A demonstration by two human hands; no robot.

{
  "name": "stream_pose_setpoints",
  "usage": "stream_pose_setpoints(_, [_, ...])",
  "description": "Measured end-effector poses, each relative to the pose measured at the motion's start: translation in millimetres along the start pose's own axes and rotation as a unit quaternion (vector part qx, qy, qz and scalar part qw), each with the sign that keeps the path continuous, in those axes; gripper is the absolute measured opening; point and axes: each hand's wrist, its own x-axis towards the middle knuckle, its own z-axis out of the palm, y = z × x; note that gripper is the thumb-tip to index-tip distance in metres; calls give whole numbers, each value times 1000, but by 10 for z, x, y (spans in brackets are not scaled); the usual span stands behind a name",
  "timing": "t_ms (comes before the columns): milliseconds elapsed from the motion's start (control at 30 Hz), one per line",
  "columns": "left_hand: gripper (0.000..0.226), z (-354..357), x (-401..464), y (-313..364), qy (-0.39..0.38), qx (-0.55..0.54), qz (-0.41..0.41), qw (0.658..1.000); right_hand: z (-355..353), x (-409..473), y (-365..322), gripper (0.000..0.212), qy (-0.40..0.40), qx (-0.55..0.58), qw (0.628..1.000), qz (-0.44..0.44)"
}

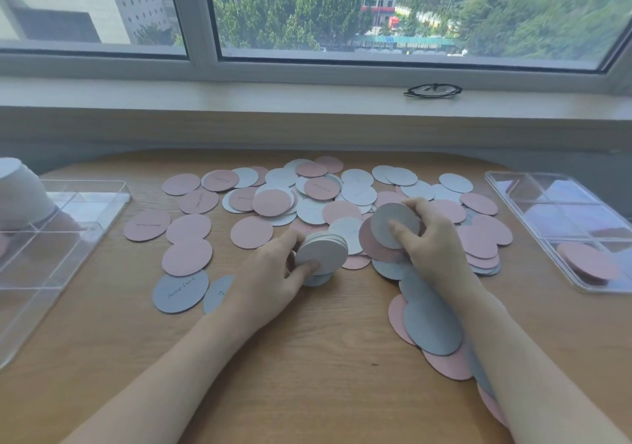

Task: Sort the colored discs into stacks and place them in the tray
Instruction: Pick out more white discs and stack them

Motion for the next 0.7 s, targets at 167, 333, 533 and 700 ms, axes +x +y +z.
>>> stream_pose_setpoints(167, [17, -15, -7, 13, 2, -5, 3, 1000, 137, 69, 180, 25, -22, -215, 976, -41])
stream_pose_setpoints(333, [17, -21, -2, 14, -1, -11, -4, 1000, 197, 98, 97, 35, -66, -219, 972, -56])
stream_pose_setpoints(533, [17, -16, -1, 2, -3, -13, -9, 1000, 340, 98, 36, 44, -139, -265, 950, -92])
stream_pose_setpoints(700, [18, -18, 1, 4, -4, -11, -6, 1000, 350, 93, 46, 33, -122, -245, 955, -117])
